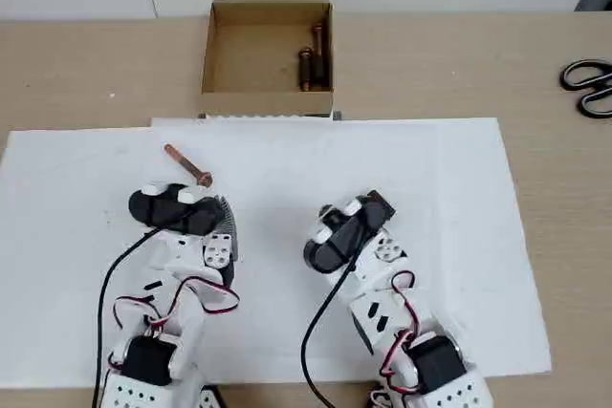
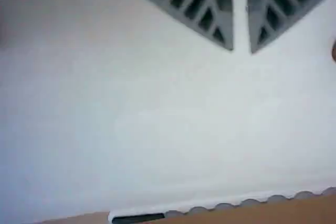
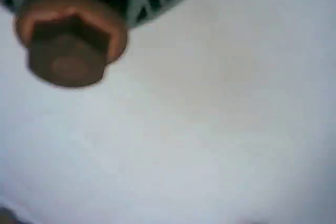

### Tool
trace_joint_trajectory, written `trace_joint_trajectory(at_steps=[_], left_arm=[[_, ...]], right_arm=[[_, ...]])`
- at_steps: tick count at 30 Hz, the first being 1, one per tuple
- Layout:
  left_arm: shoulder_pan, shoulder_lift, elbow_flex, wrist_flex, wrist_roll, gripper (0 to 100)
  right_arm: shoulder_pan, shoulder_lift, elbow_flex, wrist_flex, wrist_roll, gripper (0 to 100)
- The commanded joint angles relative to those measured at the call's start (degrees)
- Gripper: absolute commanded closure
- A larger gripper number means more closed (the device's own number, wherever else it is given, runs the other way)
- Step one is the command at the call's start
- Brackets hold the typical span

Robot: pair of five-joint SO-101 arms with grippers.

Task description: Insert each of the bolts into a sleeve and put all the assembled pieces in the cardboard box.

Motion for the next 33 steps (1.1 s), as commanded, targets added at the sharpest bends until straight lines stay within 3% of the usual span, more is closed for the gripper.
trace_joint_trajectory(at_steps=[1, 3, 7, 17, 33], left_arm=[[-0.53, -0.35, -0.13, 1.32, -10.90, 99], [-0.09, -0.35, -0.13, 3.96, -14.15, 99], [-0.44, -0.35, -0.13, 5.45, -11.78, 99], [-0.26, -0.26, -0.13, 7.12, -10.90, 99], [-0.18, -0.26, -0.13, 7.12, -10.90, 99]], right_arm=[[1.63, 1.10, -5.80, -2.07, 0.53, 99.6], [1.63, 4.00, -7.65, -2.15, 0.53, 99.6], [3.65, 15.78, -13.89, -8.22, 0.26, 99.6], [5.58, 62.55, -45.45, -21.05, 0.09, 99.6], [5.67, 119.78, -103.21, -21.41, 0.44, 99.5]])
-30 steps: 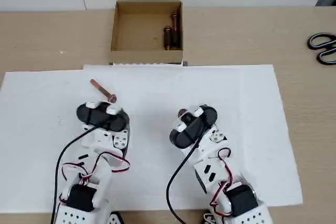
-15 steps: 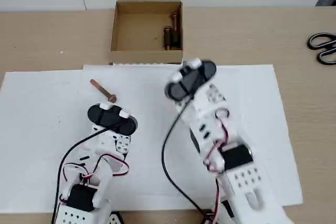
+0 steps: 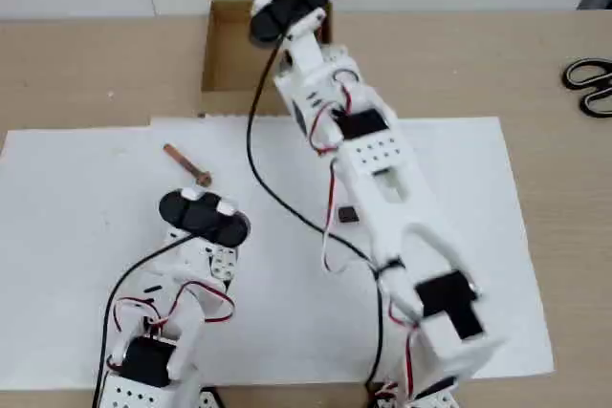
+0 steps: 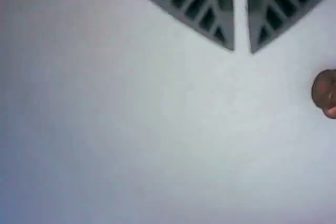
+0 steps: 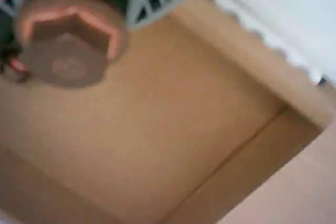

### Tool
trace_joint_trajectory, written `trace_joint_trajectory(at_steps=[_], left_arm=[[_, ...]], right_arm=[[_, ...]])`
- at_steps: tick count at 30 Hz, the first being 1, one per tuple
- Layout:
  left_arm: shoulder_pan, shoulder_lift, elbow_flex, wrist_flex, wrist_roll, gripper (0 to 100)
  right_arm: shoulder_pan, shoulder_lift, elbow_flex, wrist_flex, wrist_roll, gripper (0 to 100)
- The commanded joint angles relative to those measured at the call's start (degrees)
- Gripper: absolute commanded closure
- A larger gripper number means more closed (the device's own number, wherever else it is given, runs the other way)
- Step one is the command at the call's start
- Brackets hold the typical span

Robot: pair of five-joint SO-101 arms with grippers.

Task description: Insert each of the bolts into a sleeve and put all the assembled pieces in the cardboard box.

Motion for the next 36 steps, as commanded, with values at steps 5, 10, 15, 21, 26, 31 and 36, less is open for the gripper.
trace_joint_trajectory(at_steps=[5, 10, 15, 21, 26, 31, 36], left_arm=[[0.09, -0.26, -0.22, 0.09, 0.35, 99], [0.09, -0.26, -0.22, 0.09, 0.26, 99], [0.09, -0.26, -0.22, 0.09, 0.26, 99], [0.09, -0.26, -0.22, 0.09, 0.26, 99], [0.09, -0.26, -0.22, 0.09, 0.26, 99], [0.00, -0.26, -0.22, 0.09, 0.26, 99], [0.00, -0.26, -0.22, 0.09, 0.26, 99]], right_arm=[[1.45, 21.76, -28.84, -1.80, 0.44, 99.5], [1.71, 33.80, -41.76, -1.19, 2.90, 99.5], [1.19, 39.69, -46.77, -1.27, 12.66, 99.4], [1.10, 40.57, -47.30, 0.40, 17.05, 85.1], [0.75, 40.48, -47.30, 3.65, 17.14, 83.0], [0.48, 40.48, -47.30, 3.82, 16.88, 84.3], [0.92, 37.49, -47.38, 7.52, 16.79, 84.3]])
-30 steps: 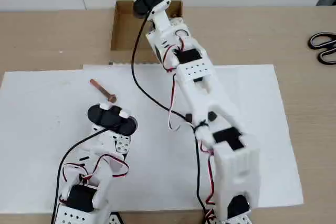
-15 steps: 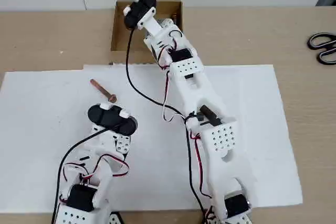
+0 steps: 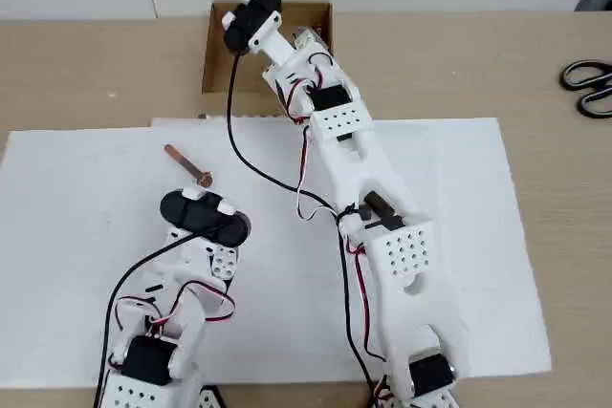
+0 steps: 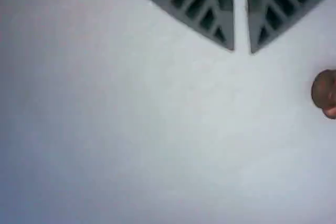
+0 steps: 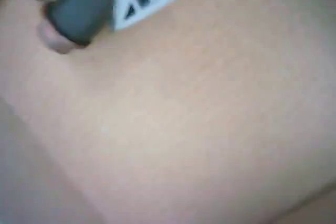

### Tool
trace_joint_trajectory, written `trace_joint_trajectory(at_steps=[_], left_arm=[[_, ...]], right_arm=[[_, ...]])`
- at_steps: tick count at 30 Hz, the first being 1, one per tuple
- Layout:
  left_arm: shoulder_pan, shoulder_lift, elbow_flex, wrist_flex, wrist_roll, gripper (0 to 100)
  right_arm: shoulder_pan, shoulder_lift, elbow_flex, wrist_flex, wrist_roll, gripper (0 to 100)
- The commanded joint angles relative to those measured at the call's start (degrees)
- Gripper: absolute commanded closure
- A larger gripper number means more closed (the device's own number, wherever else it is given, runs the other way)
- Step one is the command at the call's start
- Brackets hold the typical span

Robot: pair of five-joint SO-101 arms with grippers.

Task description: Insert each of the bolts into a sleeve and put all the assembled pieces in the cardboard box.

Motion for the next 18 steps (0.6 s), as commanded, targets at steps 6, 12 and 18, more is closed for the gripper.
trace_joint_trajectory(at_steps=[6, 12, 18], left_arm=[[0.00, -0.26, -0.22, 0.09, 0.26, 99], [0.00, -0.26, -0.22, 0.09, 0.26, 99], [0.00, -0.26, -0.22, 0.09, 0.26, 99]], right_arm=[[0.22, -13.05, -3.08, 18.86, 0.00, 84.3], [0.22, -17.54, -3.08, 31.87, 0.00, 84.3], [0.40, -20.62, -3.08, 43.47, -6.51, 84.3]])
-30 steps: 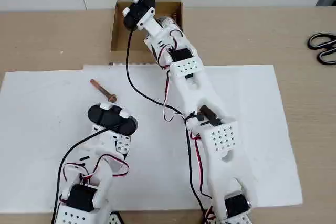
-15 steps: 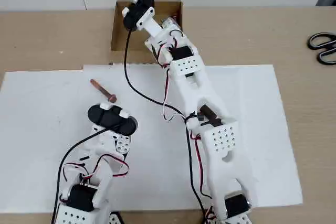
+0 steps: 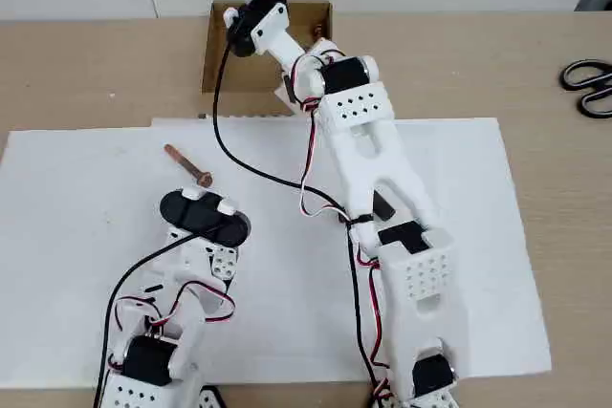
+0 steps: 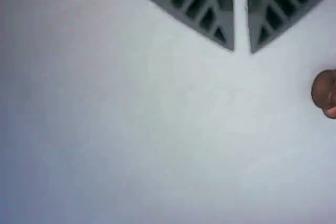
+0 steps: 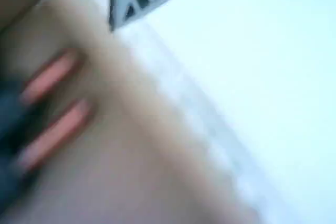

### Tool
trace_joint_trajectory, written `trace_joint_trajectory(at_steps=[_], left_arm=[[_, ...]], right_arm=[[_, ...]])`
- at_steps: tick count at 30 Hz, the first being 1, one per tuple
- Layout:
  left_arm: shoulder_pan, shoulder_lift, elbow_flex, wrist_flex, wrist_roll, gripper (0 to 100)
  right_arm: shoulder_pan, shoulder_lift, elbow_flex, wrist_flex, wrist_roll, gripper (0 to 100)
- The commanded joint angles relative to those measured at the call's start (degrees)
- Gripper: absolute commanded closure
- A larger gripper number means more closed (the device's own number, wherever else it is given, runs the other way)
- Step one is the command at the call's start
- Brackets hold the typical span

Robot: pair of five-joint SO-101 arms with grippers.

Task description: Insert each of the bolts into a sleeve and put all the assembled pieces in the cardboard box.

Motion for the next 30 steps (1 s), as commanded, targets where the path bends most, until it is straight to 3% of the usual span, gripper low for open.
trace_joint_trajectory(at_steps=[1, 7, 13, 22, 30], left_arm=[[-0.09, -0.26, -0.22, 0.09, 0.26, 99], [-0.09, -0.26, -0.22, 0.09, 0.26, 99], [-0.09, -0.26, -0.22, 0.09, 0.26, 99], [-0.18, -0.26, -0.22, 0.09, 0.26, 99], [-0.18, -0.26, -0.22, 0.09, 0.26, 99]], right_arm=[[0.75, -6.02, -2.81, 6.11, -6.15, 84.3], [2.51, -9.71, -2.81, 18.24, -11.60, 84.2], [5.32, -12.44, -2.81, 28.00, -12.04, 84.2], [6.37, -19.12, 0.35, 29.49, -12.04, 84.2], [6.11, -33.63, 20.84, 29.14, -15.91, 84.2]])
